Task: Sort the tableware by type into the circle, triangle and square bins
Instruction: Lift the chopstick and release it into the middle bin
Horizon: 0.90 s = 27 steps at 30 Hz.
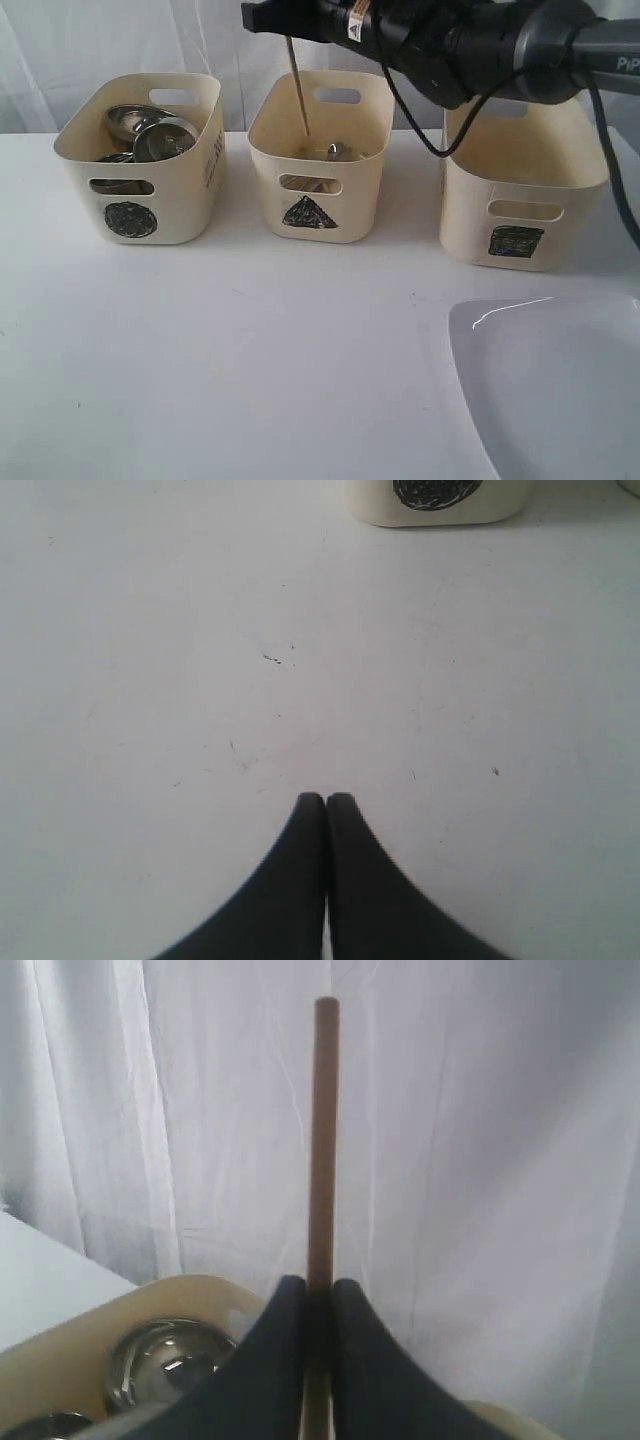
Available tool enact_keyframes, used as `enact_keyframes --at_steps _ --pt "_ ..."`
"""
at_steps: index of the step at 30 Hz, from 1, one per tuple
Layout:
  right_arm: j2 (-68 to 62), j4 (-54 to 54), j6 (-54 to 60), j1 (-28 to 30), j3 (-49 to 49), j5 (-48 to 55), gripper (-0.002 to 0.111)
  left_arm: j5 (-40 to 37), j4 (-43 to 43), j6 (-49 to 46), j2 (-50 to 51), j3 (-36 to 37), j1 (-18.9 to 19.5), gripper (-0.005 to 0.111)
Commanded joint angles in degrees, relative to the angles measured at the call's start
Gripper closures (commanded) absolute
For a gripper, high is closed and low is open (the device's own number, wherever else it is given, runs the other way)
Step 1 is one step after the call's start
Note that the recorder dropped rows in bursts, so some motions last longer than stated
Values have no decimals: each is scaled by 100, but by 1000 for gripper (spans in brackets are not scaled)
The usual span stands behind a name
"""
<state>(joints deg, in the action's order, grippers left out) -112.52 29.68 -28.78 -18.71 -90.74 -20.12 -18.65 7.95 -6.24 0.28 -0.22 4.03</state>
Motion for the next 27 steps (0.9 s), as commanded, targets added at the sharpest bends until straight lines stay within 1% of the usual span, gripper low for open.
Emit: enact_keyframes --at_steps 1,4,5,7,12,14,17,19,20,21,22,23,25,27 --pt "-190 -541 1337 154 -2 167 108 -156 28 0 -28 22 -8 107" --pt "-375 -697 1734 253 -2 146 108 -156 28 0 -28 22 -8 107" --pt "-428 -697 1762 305 -2 114 105 -156 28 0 -28 22 -8 107" --pt "-534 -707 1763 387 -2 69 97 -156 28 0 -28 22 -8 107" --pt "-644 -721 1823 504 -2 -478 71 -156 28 0 -28 22 -8 107" --pt "-631 -721 1847 515 -2 -695 68 -156 28 0 -28 22 -8 107" --pt "-552 -721 1799 513 -2 -875 69 -156 28 0 -28 22 -8 107" --pt "-423 -721 1492 513 -2 -677 73 -156 28 0 -28 22 -8 107" --pt "-307 -721 1133 513 -2 -381 76 -156 28 0 -28 22 -8 107" --pt "-157 -721 751 513 -2 81 81 -156 28 0 -28 22 -8 107" --pt "-21 -721 417 513 -2 711 85 -156 28 0 -28 22 -8 107" --pt "170 -710 293 513 -2 1466 93 -156 28 0 -28 22 -8 107" --pt "536 -606 530 513 -2 3005 109 -156 28 0 -28 22 -8 107" --pt "827 -339 990 555 -2 4121 108 -156 28 0 -28 22 -8 107"
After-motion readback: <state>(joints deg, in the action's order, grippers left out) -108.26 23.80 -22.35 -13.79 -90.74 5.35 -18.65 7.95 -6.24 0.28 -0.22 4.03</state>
